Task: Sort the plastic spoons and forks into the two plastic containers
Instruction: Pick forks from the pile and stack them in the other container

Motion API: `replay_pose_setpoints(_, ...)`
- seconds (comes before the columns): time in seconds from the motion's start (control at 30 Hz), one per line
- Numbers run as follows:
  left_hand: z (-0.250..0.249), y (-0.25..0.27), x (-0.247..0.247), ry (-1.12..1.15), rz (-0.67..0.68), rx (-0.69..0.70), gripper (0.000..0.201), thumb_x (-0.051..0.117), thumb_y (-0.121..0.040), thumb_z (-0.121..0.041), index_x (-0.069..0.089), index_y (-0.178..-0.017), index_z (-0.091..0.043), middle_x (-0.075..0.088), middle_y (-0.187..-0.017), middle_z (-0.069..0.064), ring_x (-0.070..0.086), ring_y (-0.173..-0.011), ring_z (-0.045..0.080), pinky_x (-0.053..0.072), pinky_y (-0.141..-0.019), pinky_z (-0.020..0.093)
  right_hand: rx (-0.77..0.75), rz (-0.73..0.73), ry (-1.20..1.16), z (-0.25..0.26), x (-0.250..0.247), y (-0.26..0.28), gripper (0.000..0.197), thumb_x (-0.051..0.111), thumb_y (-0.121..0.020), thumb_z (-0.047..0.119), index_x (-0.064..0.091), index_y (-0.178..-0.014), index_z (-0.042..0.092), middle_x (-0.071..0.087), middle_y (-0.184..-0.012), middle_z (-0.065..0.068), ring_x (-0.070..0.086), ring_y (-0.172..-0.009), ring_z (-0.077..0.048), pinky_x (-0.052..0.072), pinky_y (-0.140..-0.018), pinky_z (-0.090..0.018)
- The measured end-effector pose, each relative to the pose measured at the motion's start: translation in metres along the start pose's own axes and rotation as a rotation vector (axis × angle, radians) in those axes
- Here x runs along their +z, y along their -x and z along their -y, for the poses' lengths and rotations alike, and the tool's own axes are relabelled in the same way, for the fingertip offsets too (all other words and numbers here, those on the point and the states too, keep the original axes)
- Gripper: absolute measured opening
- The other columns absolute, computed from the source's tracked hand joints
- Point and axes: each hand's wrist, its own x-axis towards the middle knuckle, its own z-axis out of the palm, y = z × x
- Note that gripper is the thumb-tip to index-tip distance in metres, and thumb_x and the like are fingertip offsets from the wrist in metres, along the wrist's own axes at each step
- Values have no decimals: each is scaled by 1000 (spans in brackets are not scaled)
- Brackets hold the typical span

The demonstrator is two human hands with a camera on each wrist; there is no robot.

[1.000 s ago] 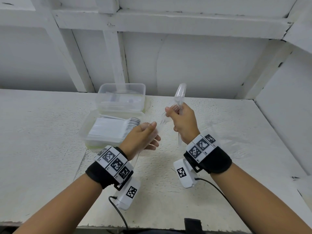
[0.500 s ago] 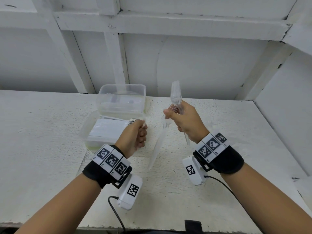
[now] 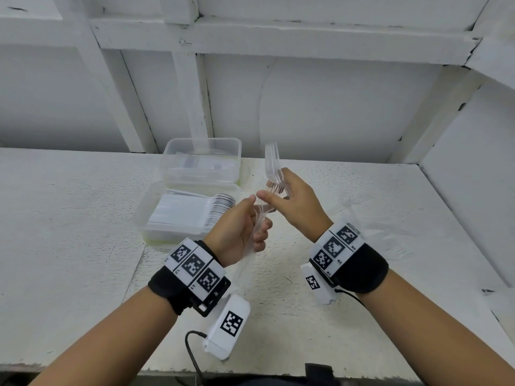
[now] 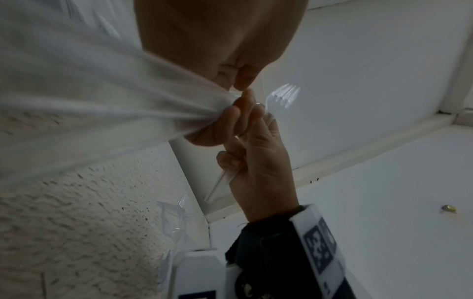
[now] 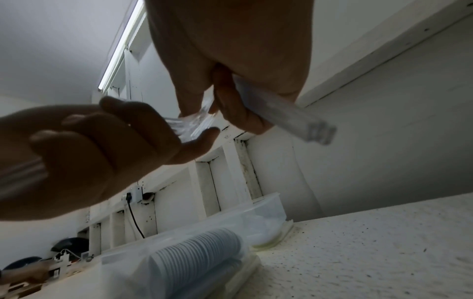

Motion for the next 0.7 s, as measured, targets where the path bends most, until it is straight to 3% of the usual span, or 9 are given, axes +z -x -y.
replay_pose_setpoints(0.07,-1,1,0,22,46,-35,46,25,-99,-41,59,-99,-9,41,-51,-2,33,-39,9,27,-42,18,1,32,-46,1,1,1,30,67,-79,41,50,-101,30,60,-93,3,60,-88,-17,55,-74,-45)
replay_pose_setpoints(0.17,-1,1,-2,28,105,-76,49,25,-98,-41,61,-98,-7,40,-50,-2,35,-40,9,29,-42,19,30,90,-148,4,-1,3,43,67,-85,21,41,-116,36,54,-94,20,57,-88,0,57,-66,-24)
replay_pose_setpoints(0.2,-1,1,-2,36,113,-78,48,25,-98,-40,60,-98,-7,41,-51,-2,35,-40,9,29,-42,20,42,111,-148,4,-1,4,44,66,-86,20,41,-120,33,53,-96,22,56,-89,2,57,-68,-23)
replay_pose_setpoints(0.3,1,0,-4,47,110,-53,41,26,-100,-38,57,-94,-13,42,-53,-3,37,-42,8,30,-42,20,62,126,-105,6,0,6,42,58,-91,26,37,-128,27,51,-92,15,55,-81,2,54,-76,-22)
replay_pose_setpoints(0.37,2,-2,-7,52,78,-21,37,27,-100,-38,55,-91,-15,44,-54,-4,39,-43,7,31,-42,19,104,71,-136,6,2,8,30,47,-96,31,36,-124,25,46,-83,7,50,-66,3,44,-64,-18)
replay_pose_setpoints(0.47,3,-5,-11,56,-9,46,30,31,-100,-39,50,-91,-18,48,-57,-5,41,-45,6,34,-42,17,112,-55,-189,4,5,11,11,35,-101,25,40,-110,26,42,-73,7,37,-51,-2,33,-53,-21)
replay_pose_setpoints(0.53,3,-7,-13,58,-65,103,26,33,-99,-39,48,-92,-19,48,-62,-5,42,-48,7,34,-46,19,97,-114,-157,3,9,16,11,36,-101,21,43,-106,27,43,-70,11,38,-53,-4,34,-53,-21)
replay_pose_setpoints(0.63,3,-9,-12,65,-145,171,22,35,-100,-39,47,-92,-21,47,-71,-3,42,-53,8,33,-53,22,94,-182,-129,-1,19,22,14,43,-98,20,52,-107,26,52,-82,16,48,-66,-4,39,-63,-20)
replay_pose_setpoints(0.7,4,-10,-10,64,-185,189,24,33,-100,-38,47,-91,-21,48,-77,-1,41,-58,9,32,-55,24,123,-211,-121,-4,27,24,20,48,-96,21,60,-112,21,59,-92,9,52,-74,-10,44,-70,-25)
